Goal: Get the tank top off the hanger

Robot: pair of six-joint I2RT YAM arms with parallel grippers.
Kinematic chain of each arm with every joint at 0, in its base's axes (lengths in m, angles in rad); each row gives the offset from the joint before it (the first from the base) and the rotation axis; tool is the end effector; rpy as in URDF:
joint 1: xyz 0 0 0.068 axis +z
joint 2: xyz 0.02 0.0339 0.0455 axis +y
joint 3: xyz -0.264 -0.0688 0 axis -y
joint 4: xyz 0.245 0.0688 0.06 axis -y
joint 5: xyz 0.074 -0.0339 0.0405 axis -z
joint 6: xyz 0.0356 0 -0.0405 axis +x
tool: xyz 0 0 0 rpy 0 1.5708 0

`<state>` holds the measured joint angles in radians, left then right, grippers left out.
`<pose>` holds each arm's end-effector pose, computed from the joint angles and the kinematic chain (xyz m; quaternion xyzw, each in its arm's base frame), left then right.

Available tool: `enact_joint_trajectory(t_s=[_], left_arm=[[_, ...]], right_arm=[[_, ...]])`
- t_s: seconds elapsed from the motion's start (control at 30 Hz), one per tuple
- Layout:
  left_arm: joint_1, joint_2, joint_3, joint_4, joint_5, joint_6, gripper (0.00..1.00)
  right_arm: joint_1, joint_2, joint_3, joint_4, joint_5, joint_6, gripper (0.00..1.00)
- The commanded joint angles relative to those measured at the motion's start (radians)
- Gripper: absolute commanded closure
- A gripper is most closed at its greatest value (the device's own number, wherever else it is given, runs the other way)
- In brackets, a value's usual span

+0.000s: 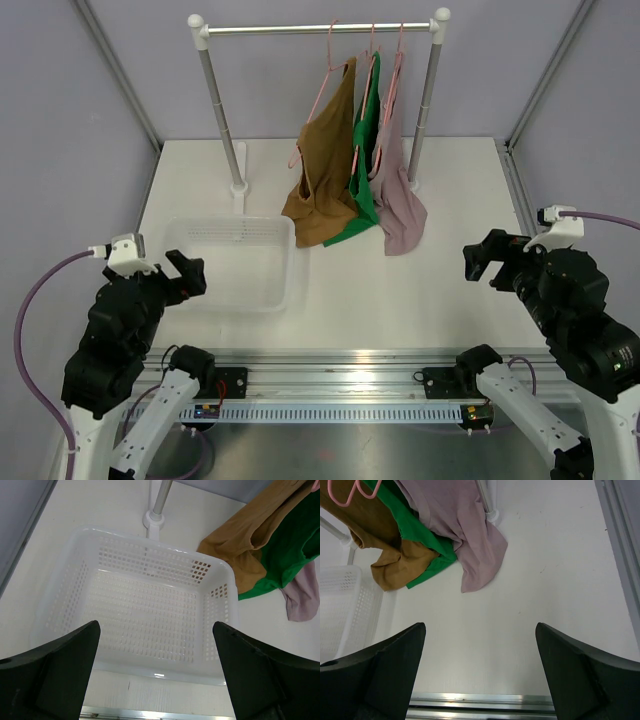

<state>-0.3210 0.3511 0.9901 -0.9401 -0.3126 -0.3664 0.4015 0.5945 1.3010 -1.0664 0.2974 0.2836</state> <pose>0.0376 -0.0010 0.3666 -0.1103 0.7930 -0.0794 0.5938 0.0499 0.0099 0.4280 0.0363 0.8167 0.0743 0.5711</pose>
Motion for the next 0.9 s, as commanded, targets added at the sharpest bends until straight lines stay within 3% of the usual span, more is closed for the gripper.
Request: enact_joint_trajectory(t_s=[0.0, 0.2, 0.37, 0.5, 0.63, 0.67, 0.87], left_arm=[[-0.004, 0.028, 0.018, 0.060, 0.012, 0.004, 0.01], [-0.004, 0.040, 0.007, 0.090, 0.039, 0.003, 0.01], [-0.004, 0.049, -0.051, 0.162, 0.121, 0.006, 0.01], [-0.004, 0.052, -0.103, 0.221, 0.155, 0.004, 0.01], [-0.004, 0.058, -0.130, 0.236, 0.159, 0.006, 0.01], [-0.004, 0.058, -0.131, 0.238, 0.161, 0.007, 0.01], [-0.003, 0.042, -0.146, 0.239, 0.168, 0.006, 0.01]], right_arm=[[0.011, 0.018, 0.009, 0.052, -0.003, -0.006, 0.00], [0.010, 0.017, -0.023, 0.172, -0.144, 0.035, 0.01], [0.010, 0.186, 0.044, 0.282, -0.245, 0.104, 0.00], [0.010, 0.378, 0.212, 0.335, -0.262, 0.121, 0.02], [0.010, 0.600, 0.377, 0.381, -0.232, 0.126, 0.15], [0.010, 0.637, 0.409, 0.393, -0.225, 0.120, 0.22], [0.010, 0.973, 0.749, 0.367, -0.107, 0.071, 0.31]])
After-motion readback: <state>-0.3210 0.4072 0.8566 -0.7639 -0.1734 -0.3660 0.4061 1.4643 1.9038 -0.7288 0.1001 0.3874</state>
